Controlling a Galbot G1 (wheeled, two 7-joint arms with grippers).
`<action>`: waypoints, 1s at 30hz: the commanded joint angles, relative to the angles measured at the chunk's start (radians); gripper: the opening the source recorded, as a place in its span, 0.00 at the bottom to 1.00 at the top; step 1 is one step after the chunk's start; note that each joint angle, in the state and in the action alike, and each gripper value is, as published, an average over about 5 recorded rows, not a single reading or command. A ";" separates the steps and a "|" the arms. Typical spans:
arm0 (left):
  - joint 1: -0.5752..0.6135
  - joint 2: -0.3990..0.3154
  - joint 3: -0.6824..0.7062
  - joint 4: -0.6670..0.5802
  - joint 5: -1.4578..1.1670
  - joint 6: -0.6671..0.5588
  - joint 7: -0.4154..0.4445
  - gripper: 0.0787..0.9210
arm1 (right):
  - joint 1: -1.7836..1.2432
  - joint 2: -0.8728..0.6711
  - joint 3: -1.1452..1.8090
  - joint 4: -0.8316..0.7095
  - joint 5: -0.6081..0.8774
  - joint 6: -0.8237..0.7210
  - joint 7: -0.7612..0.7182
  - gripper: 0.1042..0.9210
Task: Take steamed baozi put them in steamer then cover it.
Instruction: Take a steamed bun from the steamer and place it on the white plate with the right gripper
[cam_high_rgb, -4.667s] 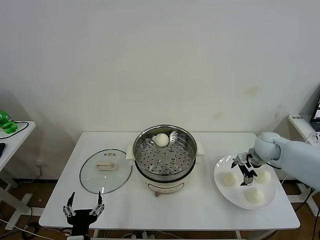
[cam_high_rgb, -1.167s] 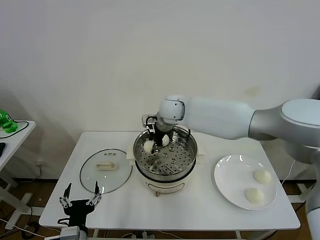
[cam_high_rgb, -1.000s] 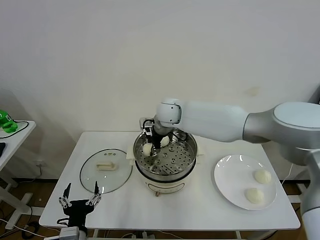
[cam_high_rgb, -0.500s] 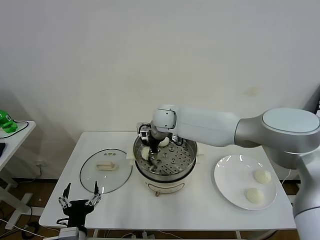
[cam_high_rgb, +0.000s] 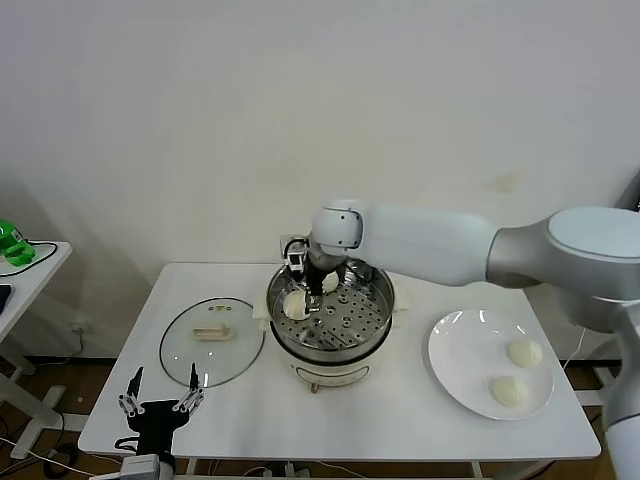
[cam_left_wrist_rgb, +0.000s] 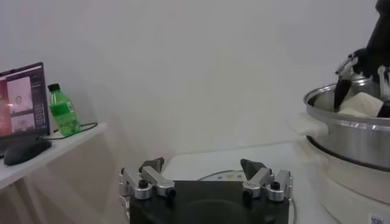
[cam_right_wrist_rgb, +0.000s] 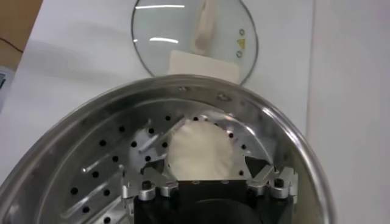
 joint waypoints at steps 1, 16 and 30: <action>0.002 0.009 -0.003 0.000 -0.005 0.002 0.001 0.88 | 0.113 -0.135 -0.004 0.110 -0.020 0.007 -0.012 0.88; 0.027 0.044 0.009 -0.036 -0.003 0.012 0.001 0.88 | 0.287 -0.682 -0.145 0.333 -0.472 0.270 -0.223 0.88; 0.048 0.030 0.044 -0.005 0.056 0.008 0.008 0.88 | -0.435 -1.113 0.414 0.429 -0.745 0.383 -0.289 0.88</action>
